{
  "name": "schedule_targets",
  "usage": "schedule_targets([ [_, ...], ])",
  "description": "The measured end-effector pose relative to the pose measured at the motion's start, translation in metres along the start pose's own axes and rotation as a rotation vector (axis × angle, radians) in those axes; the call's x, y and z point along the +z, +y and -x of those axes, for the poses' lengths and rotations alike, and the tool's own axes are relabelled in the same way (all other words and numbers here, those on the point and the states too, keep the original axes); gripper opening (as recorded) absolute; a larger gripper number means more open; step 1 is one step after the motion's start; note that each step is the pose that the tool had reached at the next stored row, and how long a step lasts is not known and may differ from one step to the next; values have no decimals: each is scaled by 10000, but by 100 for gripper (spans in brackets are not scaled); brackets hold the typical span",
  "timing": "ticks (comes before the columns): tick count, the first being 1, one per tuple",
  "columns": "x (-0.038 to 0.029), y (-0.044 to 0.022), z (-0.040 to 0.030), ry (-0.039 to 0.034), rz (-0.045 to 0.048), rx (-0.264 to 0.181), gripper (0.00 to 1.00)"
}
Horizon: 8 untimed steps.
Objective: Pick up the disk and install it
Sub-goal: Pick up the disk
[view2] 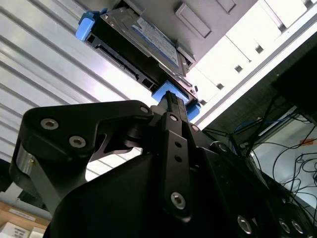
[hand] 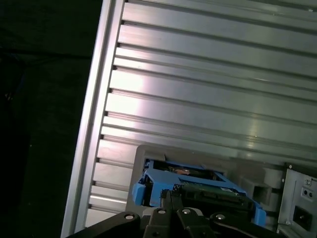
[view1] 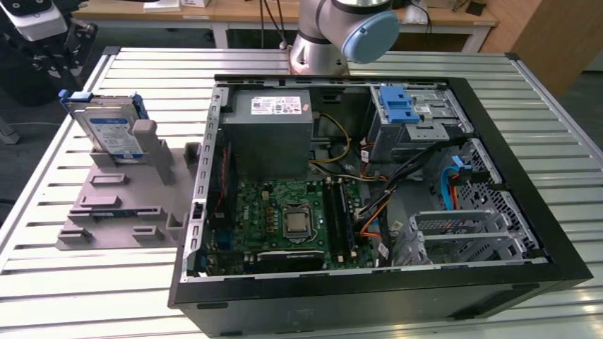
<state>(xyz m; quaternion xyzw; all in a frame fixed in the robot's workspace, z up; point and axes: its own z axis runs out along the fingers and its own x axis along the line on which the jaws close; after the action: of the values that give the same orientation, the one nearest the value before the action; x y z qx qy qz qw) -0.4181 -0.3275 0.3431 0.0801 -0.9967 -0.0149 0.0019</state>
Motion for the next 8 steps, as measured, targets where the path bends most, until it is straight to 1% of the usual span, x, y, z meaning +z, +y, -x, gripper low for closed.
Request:
schedule_targets([
  [8, 0, 0, 0, 19, -1, -647, 11],
])
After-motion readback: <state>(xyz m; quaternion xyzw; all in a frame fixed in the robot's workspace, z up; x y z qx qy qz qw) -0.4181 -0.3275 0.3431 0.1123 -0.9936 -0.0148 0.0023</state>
